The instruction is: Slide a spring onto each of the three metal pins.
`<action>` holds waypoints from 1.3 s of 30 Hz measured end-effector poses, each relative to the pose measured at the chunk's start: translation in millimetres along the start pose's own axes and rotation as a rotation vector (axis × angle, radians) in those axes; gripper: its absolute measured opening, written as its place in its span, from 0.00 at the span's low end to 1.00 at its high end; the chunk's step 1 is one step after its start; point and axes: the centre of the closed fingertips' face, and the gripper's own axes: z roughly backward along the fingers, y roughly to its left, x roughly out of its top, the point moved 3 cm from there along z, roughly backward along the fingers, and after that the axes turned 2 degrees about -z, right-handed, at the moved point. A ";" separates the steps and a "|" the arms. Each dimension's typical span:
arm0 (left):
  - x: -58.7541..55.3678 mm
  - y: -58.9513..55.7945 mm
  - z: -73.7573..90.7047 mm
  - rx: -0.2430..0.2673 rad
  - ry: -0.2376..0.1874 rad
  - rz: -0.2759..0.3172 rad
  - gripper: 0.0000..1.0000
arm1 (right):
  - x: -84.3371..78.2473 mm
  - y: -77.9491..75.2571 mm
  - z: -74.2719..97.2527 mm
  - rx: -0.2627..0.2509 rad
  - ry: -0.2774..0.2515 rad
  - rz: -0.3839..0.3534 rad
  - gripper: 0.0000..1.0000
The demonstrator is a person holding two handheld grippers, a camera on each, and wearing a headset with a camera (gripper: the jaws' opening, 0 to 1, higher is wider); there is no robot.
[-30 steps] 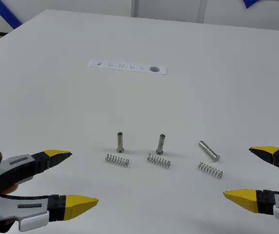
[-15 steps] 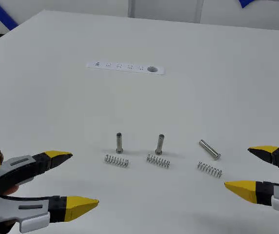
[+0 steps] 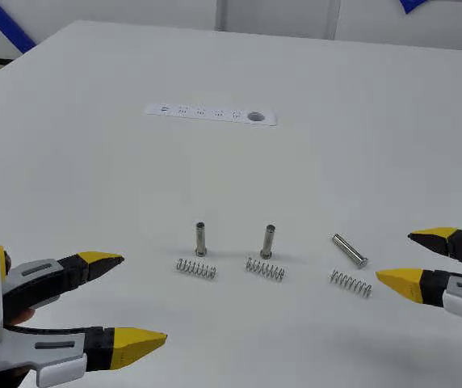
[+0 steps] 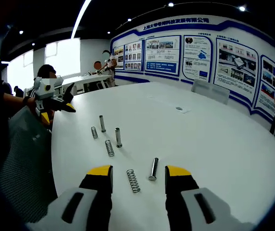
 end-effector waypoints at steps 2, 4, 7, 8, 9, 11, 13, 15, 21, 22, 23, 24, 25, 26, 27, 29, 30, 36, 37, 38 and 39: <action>0.0 -1.1 0.0 0.000 -0.001 0.002 0.75 | 2.8 -2.8 -5.8 -0.006 0.014 0.004 0.42; -0.2 -1.8 0.3 0.002 0.000 0.002 0.75 | 4.7 -5.2 -10.6 -0.010 0.027 0.005 0.38; -0.4 -1.8 1.3 0.006 0.000 0.004 0.75 | 7.0 -10.0 -19.2 -0.019 0.048 0.005 0.35; 0.0 -1.4 1.9 0.010 -0.002 0.006 0.75 | 7.2 -12.4 -22.7 -0.023 0.062 0.007 0.33; 0.3 -1.1 2.3 0.012 -0.002 0.007 0.75 | 7.5 -14.4 -25.1 -0.028 0.071 0.008 0.32; 1.0 -0.8 2.9 0.015 -0.005 0.007 0.75 | 8.5 -18.4 -31.4 -0.033 0.089 0.009 0.30; 1.2 -0.9 2.9 0.015 -0.005 0.007 0.75 | 6.4 -24.0 -37.5 -0.049 0.129 0.004 0.28; 1.0 -1.7 2.2 0.013 -0.003 0.008 0.75 | 6.8 -25.6 -44.8 -0.049 0.150 0.027 0.26; 0.1 -1.6 1.8 0.011 0.001 0.010 0.75 | 2.4 -34.4 -65.1 -0.060 0.243 0.019 0.20; -0.2 -1.7 1.6 0.010 0.002 0.010 0.74 | 0.2 -36.9 -69.1 -0.068 0.268 0.007 0.19; -0.3 -1.7 1.4 0.010 0.003 0.010 0.74 | -1.3 -37.8 -71.8 -0.068 0.283 0.003 0.18; -0.4 -2.0 1.3 0.009 0.003 0.011 0.74 | -2.7 -38.4 -74.5 -0.066 0.294 0.006 0.17; -0.4 -2.3 1.1 0.008 0.002 0.012 0.74 | -5.4 -38.8 -78.7 -0.067 0.315 0.004 0.17; -0.4 -2.4 1.2 0.008 0.001 0.013 0.74 | -8.1 -38.7 -81.1 -0.066 0.334 -0.001 0.17; -0.4 -2.3 1.3 0.008 0.001 0.013 0.74 | -9.9 -38.1 -83.7 -0.062 0.347 0.000 0.17; -0.3 -2.5 1.4 0.008 -0.001 0.014 0.74 | -14.0 -38.0 -88.8 -0.066 0.376 -0.006 0.16; -0.2 -2.5 1.4 0.007 -0.001 0.014 0.74 | -16.0 -37.9 -92.0 -0.065 0.388 -0.007 0.15; -0.1 -3.8 0.8 -0.001 0.002 0.008 0.73 | -22.3 -38.6 -103.7 -0.071 0.435 -0.041 0.14; -0.2 -4.0 0.8 -0.001 0.003 0.007 0.73 | -23.0 -38.7 -105.0 -0.073 0.441 -0.043 0.13; -0.1 -4.2 0.7 -0.002 0.003 0.006 0.73 | -24.2 -38.9 -106.3 -0.077 0.449 -0.050 0.13; -0.1 -4.4 0.6 -0.003 0.003 0.006 0.73 | -25.0 -38.8 -107.4 -0.076 0.454 -0.053 0.13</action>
